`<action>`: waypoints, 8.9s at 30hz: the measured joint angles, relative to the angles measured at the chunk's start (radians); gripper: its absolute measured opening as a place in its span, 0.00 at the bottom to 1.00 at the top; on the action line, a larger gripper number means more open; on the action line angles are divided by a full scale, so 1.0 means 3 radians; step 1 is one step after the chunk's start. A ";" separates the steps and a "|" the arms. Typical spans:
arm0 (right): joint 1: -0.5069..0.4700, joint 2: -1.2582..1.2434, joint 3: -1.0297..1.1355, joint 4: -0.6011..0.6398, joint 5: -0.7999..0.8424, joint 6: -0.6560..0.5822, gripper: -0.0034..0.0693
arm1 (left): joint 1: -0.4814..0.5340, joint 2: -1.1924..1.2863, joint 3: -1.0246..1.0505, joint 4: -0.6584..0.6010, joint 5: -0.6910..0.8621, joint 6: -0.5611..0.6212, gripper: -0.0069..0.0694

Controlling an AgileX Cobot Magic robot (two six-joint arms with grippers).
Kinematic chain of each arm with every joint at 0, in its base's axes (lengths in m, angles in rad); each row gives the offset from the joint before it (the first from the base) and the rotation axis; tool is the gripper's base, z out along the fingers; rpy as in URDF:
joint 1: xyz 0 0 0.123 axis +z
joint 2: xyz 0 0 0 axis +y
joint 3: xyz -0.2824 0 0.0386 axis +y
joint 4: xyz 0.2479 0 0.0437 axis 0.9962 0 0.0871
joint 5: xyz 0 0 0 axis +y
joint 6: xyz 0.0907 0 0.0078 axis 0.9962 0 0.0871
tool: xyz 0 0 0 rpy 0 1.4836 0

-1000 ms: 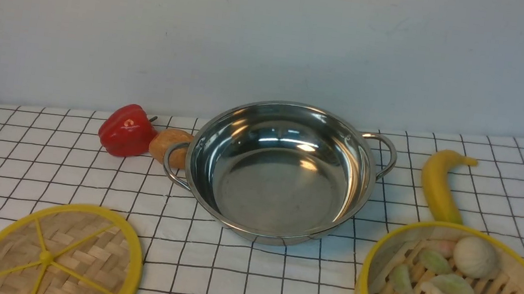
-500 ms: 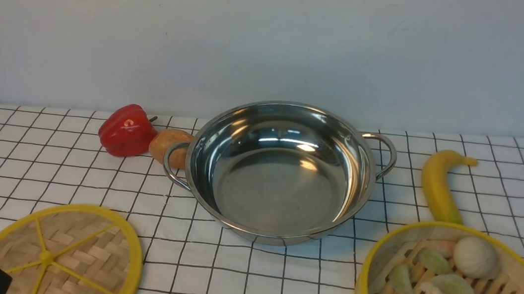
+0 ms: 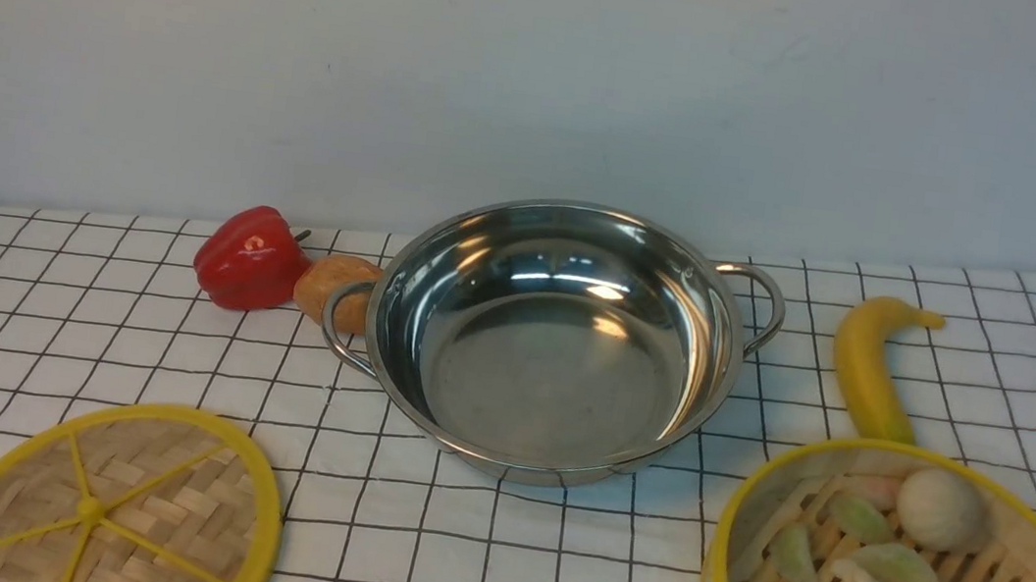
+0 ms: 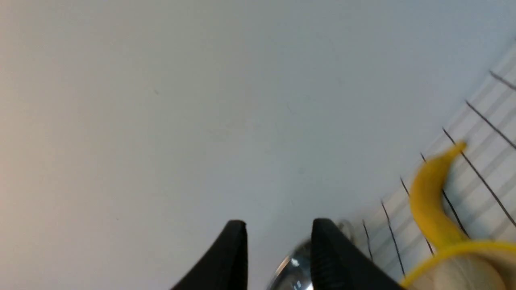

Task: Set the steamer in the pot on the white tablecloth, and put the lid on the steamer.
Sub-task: 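Reach for and grasp the rim of the bamboo steamer holding the buns with the right gripper, then place the bamboo steamer basket of food into the steel pot with the right gripper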

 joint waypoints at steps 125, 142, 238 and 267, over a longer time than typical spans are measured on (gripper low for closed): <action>-0.0198 0.4079 -0.2616 -0.3749 0.2735 0.0588 0.38 | 0.0535 0.4382 -0.3068 0.2460 0.3370 0.1008 0.41; -0.0195 0.4342 -0.2231 -0.3549 0.2328 0.0505 0.38 | 0.0535 0.4382 -0.3068 0.2308 0.3364 0.1008 0.41; 0.0275 0.5376 -0.4001 -0.3711 0.3211 0.0656 0.17 | 0.0535 0.4382 -0.3068 0.2230 0.3358 0.1008 0.41; 0.1412 0.7557 -0.6793 -0.3306 0.3248 0.1038 0.17 | 0.0535 0.4382 -0.3068 0.2230 0.3379 0.1008 0.41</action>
